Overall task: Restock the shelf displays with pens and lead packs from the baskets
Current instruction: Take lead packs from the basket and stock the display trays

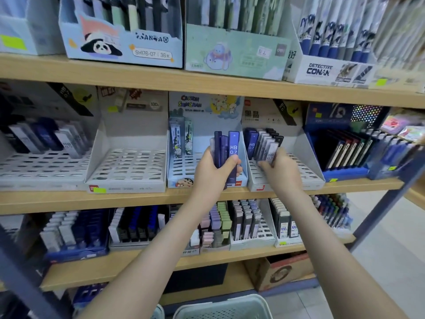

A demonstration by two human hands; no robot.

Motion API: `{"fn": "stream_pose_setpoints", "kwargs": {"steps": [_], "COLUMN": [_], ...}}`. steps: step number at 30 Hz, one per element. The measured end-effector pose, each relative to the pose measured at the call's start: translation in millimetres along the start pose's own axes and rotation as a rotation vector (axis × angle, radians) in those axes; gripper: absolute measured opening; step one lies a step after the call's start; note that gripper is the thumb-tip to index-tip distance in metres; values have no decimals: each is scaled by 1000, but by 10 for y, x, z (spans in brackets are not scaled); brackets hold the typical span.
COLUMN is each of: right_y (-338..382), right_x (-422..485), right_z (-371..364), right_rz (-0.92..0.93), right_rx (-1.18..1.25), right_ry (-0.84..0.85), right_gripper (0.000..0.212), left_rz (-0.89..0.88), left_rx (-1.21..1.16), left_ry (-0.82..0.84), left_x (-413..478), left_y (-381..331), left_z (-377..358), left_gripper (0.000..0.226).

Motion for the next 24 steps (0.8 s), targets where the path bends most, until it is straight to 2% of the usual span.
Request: {"fn": "stream_pose_setpoints", "kwargs": {"steps": [8,11,14,16,19,22,24], "right_y": [-41,-38,123,298,467,475,450], "right_x": [28,-47,-304,-510,-756,-820,-792], "right_z": [-52,49,265,257,29,-36,-17], "right_rz": [-54,-21,30,34,3,-29,-61], "right_rx": [-31,-84,114,280,533,690,789], "right_ry": [-6,-87,-181,-33,312,384,382], "right_gripper": [31,38,31,23,25,29,18], "left_rz": [33,77,115,127,120,123,117], "left_rx": [26,4,-56,-65,27,34,55], "left_ry": [44,86,127,157,205,244,246], "left_x": [-30,-101,-206,-290,-416,-473,-443], "left_y": [-34,-7,23,46,63,43,14], "left_z": [-11,-22,0,34,99,153,192], "left_gripper": [16,15,7,7,18,19,14]}}
Point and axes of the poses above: each hand's wrist, its own x-axis towards the middle knuckle, its own z-axis out of the back of the hand, y = z × x, the point moved 6 cm from there along x, towards the middle knuckle, and after that the axes turned 2 degrees about -z, right-handed, at the moved point
